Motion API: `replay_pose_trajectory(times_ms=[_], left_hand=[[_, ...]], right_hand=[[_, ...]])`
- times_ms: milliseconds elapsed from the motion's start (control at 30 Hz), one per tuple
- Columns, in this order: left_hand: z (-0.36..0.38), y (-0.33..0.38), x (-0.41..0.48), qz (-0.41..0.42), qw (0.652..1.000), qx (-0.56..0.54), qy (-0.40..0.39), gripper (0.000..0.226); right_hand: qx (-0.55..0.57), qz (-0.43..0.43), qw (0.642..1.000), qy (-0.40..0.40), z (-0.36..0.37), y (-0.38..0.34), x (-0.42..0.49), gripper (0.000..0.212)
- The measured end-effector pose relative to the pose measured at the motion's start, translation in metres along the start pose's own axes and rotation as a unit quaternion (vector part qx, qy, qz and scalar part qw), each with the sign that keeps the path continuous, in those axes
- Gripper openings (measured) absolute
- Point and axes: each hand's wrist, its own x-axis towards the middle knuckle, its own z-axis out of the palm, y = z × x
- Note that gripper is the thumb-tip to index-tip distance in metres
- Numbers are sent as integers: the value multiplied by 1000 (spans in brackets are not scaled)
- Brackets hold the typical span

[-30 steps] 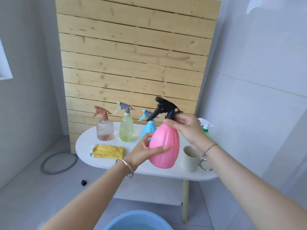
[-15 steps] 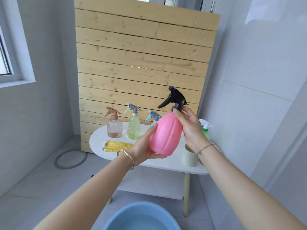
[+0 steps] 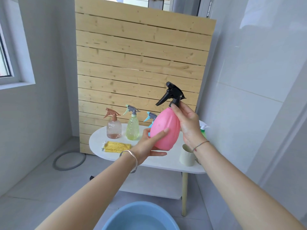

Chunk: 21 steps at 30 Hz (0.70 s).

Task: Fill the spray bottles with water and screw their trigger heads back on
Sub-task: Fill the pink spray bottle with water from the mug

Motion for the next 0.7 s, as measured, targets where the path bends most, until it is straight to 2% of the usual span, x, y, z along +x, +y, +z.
replay_pose_trajectory(times_ms=[67, 200, 333, 433, 567, 700], left_hand=[[0, 1, -2, -11, 999, 3, -30, 79], [-2, 1, -2, -41, 996, 67, -49, 87], [0, 1, -1, 49, 993, 104, 20, 98], [-3, 5, 3, 85, 990, 95, 58, 86], [-6, 13, 2, 32, 999, -16, -27, 52], [-9, 13, 3, 8, 998, 15, -60, 54]], right_hand=[[-2, 4, 1000, 8, 2, -2, 1, 19], [3, 12, 1000, 24, 1, 1, 2, 10], [21, 16, 999, 38, 3, 5, -1, 18], [18, 25, 999, 27, 6, 5, 0, 23], [5, 47, 999, 20, 5, 4, 4, 15], [12, 54, 998, 19, 9, 6, 6, 26]])
